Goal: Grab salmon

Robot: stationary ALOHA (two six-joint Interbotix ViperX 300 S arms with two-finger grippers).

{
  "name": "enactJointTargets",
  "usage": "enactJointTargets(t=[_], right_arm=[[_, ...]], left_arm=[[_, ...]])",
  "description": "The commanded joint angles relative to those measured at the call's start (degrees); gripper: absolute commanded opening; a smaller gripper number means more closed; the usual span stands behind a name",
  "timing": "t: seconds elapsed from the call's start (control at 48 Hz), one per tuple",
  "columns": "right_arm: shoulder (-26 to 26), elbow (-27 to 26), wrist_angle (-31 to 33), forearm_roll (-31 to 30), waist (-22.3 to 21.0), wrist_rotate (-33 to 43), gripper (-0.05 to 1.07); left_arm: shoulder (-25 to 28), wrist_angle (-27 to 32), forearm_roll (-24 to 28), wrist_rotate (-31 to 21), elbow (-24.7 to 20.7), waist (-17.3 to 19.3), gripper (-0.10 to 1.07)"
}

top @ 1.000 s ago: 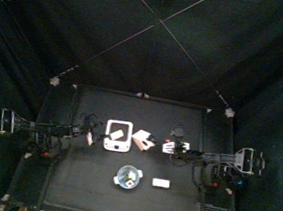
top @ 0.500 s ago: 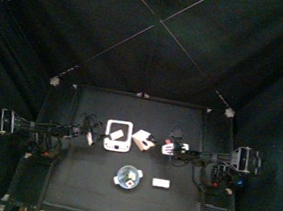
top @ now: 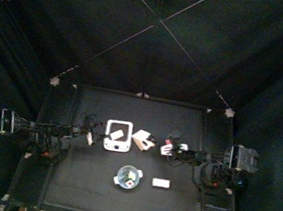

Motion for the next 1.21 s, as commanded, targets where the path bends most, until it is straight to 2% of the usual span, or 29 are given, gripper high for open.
enactJointTargets(t=[0.0,0.562,0.958,1.188], right_arm=[[0.4,-0.3,-0.4,0.1,-0.2,0.1,0.94],[0.4,-0.2,-0.9,-0.1,-0.1,0.0,0.91],[0.4,-0.3,-0.9,0.0,-0.2,0.0,0.75],[-2.2,-0.7,-0.9,-0.4,-0.4,-0.1,0.66]], left_arm=[[-0.1,-0.3,0.0,-0.1,-0.5,-0.1,0.96],[-0.2,-0.3,0.1,0.0,-0.5,-0.1,0.96],[-0.2,-0.3,0.0,-0.1,-0.5,-0.2,0.96],[-0.1,-0.3,0.0,-0.1,-0.5,-0.1,0.96]])
